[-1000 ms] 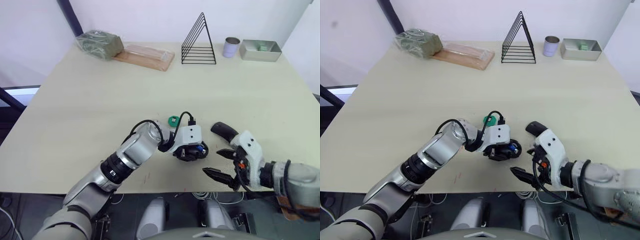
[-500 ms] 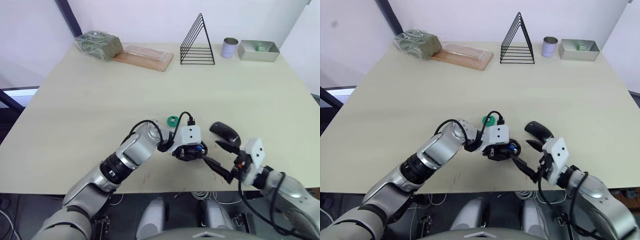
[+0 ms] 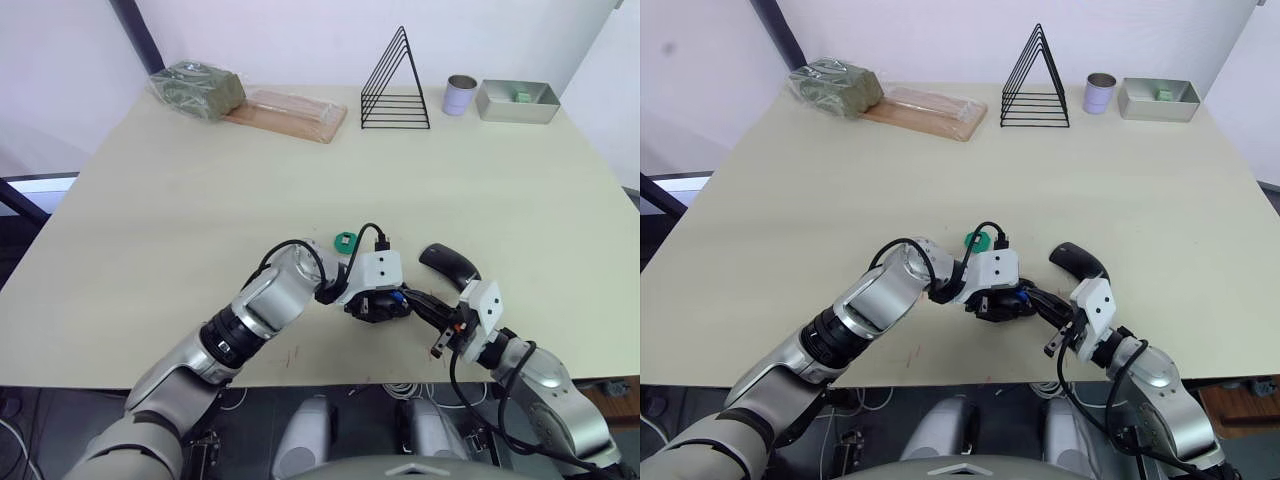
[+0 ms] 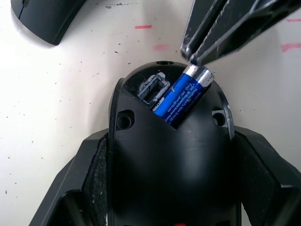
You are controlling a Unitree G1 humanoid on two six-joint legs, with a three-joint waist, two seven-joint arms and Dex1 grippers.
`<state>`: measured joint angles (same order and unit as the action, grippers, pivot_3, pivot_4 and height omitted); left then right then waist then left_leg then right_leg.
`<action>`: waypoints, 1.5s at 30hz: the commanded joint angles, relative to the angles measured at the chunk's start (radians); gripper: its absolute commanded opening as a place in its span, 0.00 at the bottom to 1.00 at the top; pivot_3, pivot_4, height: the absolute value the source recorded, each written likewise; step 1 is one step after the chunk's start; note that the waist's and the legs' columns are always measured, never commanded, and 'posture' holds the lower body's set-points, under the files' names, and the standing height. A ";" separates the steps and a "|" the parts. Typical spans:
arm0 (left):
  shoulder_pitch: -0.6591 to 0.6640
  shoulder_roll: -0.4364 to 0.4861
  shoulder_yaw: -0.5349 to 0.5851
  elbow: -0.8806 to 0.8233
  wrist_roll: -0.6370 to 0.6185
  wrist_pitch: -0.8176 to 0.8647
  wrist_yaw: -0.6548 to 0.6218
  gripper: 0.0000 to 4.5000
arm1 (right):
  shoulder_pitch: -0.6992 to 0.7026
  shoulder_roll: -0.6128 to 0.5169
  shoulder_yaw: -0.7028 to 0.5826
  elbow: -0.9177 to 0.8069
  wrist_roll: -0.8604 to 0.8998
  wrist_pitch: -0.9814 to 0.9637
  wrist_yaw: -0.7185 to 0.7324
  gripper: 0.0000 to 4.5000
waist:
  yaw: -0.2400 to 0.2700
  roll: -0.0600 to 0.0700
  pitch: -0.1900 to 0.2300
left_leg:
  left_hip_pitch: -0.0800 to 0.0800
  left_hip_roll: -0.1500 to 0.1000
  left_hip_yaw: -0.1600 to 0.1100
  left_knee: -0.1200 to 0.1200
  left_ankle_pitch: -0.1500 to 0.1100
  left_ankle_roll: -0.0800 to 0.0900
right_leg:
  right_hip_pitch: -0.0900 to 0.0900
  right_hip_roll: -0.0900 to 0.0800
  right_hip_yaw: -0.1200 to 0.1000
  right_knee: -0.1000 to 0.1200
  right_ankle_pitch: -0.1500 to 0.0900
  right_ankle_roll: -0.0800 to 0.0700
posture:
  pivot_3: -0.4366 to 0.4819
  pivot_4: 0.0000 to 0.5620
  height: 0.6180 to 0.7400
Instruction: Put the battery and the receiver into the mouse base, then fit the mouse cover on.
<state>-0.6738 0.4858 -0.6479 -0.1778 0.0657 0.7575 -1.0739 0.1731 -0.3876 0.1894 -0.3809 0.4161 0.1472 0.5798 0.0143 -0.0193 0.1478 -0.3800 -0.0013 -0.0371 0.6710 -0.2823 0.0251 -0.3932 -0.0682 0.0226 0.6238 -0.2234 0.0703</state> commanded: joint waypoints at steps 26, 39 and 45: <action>0.012 0.000 -0.040 -0.021 -0.001 0.021 -0.011 0.65 | 0.014 0.078 -0.014 0.068 -0.060 -0.022 0.008 0.01 | -0.001 0.000 0.000 | 0.000 0.000 0.000 0.000 0.000 0.000 | 0.000 0.000 0.000 0.001 0.000 0.000 | 0.48 0.27 1.00; 0.012 -0.002 -0.040 -0.021 -0.003 0.023 -0.011 0.65 | 0.020 0.105 0.003 0.134 -0.090 -0.018 -0.004 0.01 | -0.002 0.000 -0.001 | 0.001 0.000 0.000 0.000 0.000 0.000 | 0.000 0.000 0.000 0.001 0.000 0.000 | 0.48 0.27 1.00; 0.011 -0.005 -0.039 -0.021 -0.005 0.028 -0.009 0.65 | 0.020 0.129 0.021 0.220 -0.121 -0.064 0.004 0.01 | -0.003 -0.001 -0.003 | 0.001 0.000 0.000 0.000 0.000 0.000 | 0.000 0.001 0.001 0.001 0.000 0.000 | 0.48 0.27 1.00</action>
<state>-0.6719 0.4881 -0.6480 -0.1843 0.0651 0.7825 -1.0722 0.1763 -0.2631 0.1866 -0.2249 0.3296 0.0667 0.5838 0.0115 -0.0201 0.1445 -0.3786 -0.0013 -0.0370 0.6709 -0.2823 0.0250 -0.3930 -0.0676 0.0232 0.6252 -0.2234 0.0700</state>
